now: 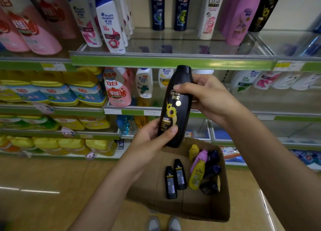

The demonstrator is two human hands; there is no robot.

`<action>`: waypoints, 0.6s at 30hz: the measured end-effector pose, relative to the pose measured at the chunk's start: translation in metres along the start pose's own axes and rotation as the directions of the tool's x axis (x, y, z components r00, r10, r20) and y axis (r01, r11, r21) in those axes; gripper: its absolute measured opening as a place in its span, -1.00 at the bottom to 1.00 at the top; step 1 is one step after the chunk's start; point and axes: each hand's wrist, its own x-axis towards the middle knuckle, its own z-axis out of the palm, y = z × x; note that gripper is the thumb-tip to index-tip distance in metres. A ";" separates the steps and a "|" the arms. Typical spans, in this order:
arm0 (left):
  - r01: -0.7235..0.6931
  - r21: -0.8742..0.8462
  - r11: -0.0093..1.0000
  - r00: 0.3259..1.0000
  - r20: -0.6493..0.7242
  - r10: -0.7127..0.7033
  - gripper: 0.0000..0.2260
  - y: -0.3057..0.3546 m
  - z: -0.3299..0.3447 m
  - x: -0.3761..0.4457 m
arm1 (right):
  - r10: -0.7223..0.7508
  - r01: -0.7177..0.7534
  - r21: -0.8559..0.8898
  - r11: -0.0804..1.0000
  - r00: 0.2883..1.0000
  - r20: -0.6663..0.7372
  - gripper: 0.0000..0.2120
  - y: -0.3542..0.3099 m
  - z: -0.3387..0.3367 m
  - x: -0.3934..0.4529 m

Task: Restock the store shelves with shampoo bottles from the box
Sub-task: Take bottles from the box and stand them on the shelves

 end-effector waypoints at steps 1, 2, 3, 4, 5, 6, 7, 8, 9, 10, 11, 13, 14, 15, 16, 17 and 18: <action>-0.002 -0.021 1.000 1.000 0.012 0.002 -0.57 0.001 -0.002 0.000 | 0.004 -0.004 0.023 1.000 1.000 0.004 -0.88 0.000 -0.001 -0.001; -0.017 -0.027 1.000 1.000 0.007 0.017 -0.56 0.003 -0.003 0.000 | 0.006 -0.006 0.042 0.999 1.000 0.006 -0.91 0.001 -0.001 -0.001; -0.034 -0.028 0.999 0.999 -0.009 0.034 -0.57 0.004 -0.003 0.001 | 0.006 -0.006 0.053 0.999 1.000 0.005 -0.93 0.001 -0.001 -0.001; -0.049 -0.032 0.998 0.999 -0.027 0.048 -0.57 0.005 -0.001 0.001 | 0.003 -0.004 0.057 0.998 1.000 0.004 -0.94 0.000 0.000 -0.001; -0.061 -0.033 0.998 0.997 -0.044 0.060 -0.58 0.006 0.001 0.001 | 0.000 -0.001 0.054 0.999 1.000 0.007 -0.95 -0.001 0.000 -0.001; -0.074 -0.028 0.997 0.996 -0.058 0.072 -0.59 0.007 0.003 0.001 | 0.000 0.000 0.047 0.999 1.000 0.014 -0.95 -0.003 0.000 -0.001; -0.090 -0.023 0.996 0.994 -0.071 0.088 -0.60 0.007 0.005 0.001 | 0.000 -0.001 0.036 0.999 1.000 0.024 -0.92 -0.006 0.001 -0.001; -0.110 -0.018 0.994 0.990 -0.087 0.108 -0.62 0.008 0.006 0.000 | -0.002 0.001 0.023 1.000 0.999 0.034 -0.87 -0.008 0.001 -0.002; -0.132 -0.010 0.991 0.985 -0.109 0.131 -0.63 0.008 0.008 0.000 | -0.004 0.003 0.011 1.000 0.999 0.041 -0.82 -0.010 0.002 -0.002; -0.154 0.000 0.988 0.979 -0.132 0.153 -0.64 0.008 0.008 0.001 | -0.005 0.005 0.006 1.000 0.999 0.047 -0.79 -0.011 0.002 -0.003; -0.175 0.012 0.985 0.973 -0.153 0.174 -0.65 0.009 0.009 0.001 | -0.006 0.006 0.009 1.000 0.999 0.048 -0.77 -0.012 0.004 -0.003; -0.207 0.031 0.978 0.962 -0.178 0.209 -0.64 0.011 0.010 0.002 | -0.016 0.015 0.036 0.999 0.999 0.030 -0.73 -0.013 0.007 -0.002; -0.219 0.042 0.975 0.958 -0.180 0.223 -0.64 0.013 0.010 0.003 | -0.028 0.028 0.053 0.998 1.000 0.013 -0.72 -0.013 0.008 -0.002; -0.230 0.049 0.972 0.956 -0.177 0.235 -0.64 0.016 0.010 0.004 | -0.046 0.046 0.063 0.997 0.999 -0.001 -0.73 -0.014 0.009 -0.001; -0.241 0.051 0.969 0.954 -0.173 0.246 -0.65 0.018 0.010 0.005 | -0.065 0.065 0.067 0.996 0.998 -0.009 -0.75 -0.016 0.010 0.000; -0.251 0.048 0.967 0.952 -0.168 0.255 -0.66 0.020 0.009 0.007 | -0.083 0.084 0.068 0.994 0.996 -0.010 -0.77 -0.018 0.011 0.001; -0.258 0.042 0.965 0.952 -0.160 0.262 -0.66 0.023 0.007 0.008 | -0.098 0.098 0.066 0.993 0.995 -0.008 -0.77 -0.022 0.013 0.002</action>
